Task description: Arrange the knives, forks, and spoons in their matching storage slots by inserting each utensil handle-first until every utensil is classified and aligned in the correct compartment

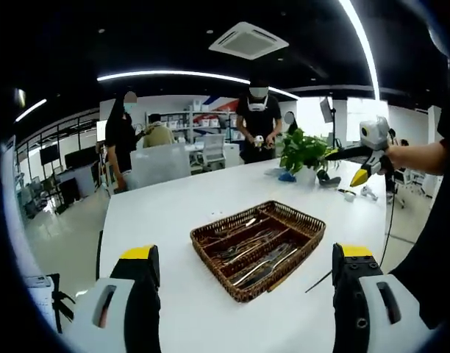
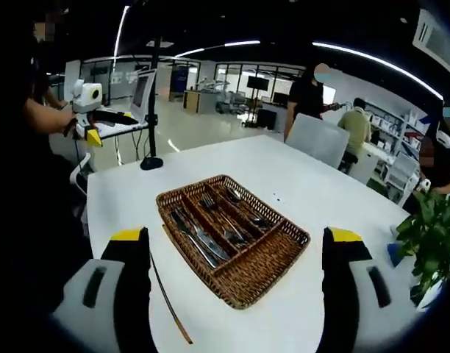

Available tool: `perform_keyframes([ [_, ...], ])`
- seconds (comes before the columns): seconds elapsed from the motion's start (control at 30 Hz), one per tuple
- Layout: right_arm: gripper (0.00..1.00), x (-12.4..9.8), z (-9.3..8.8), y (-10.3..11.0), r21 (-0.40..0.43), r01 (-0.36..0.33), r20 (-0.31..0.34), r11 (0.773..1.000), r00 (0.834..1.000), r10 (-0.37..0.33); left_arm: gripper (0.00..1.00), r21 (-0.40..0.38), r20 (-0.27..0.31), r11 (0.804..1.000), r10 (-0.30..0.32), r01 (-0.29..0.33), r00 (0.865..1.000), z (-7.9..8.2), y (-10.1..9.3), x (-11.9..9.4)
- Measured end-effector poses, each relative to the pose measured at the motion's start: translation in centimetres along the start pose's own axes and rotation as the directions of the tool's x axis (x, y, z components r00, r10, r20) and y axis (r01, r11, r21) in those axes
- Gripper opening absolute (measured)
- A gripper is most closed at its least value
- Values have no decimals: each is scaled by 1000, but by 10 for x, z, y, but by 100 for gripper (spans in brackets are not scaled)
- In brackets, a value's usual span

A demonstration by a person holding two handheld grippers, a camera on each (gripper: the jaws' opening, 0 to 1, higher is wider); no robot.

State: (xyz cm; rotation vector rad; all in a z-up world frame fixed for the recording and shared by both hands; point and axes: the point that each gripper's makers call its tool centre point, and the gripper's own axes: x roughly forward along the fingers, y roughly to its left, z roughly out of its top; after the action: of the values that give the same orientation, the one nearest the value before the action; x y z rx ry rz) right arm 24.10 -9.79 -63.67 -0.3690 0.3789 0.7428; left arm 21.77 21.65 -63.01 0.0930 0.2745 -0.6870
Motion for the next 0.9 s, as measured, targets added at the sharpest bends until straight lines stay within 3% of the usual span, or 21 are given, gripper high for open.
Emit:
perform_keyframes([
  [0.3, 100, -34, -14, 7, 50, 31, 40, 998, 999, -33, 100, -11, -10, 1000, 25, -25, 1000, 3, -16, -12],
  [0.67, 100, -44, -22, 4, 84, 65, 30, 994, 997, -68, 100, 39, -25, 999, 29, -28, 999, -2, -10, -25],
  [0.9, 100, -53, -23, -9, 112, 92, 20, 989, 995, -95, 100, 41, -23, 999, 27, -26, 999, 8, -5, -25],
])
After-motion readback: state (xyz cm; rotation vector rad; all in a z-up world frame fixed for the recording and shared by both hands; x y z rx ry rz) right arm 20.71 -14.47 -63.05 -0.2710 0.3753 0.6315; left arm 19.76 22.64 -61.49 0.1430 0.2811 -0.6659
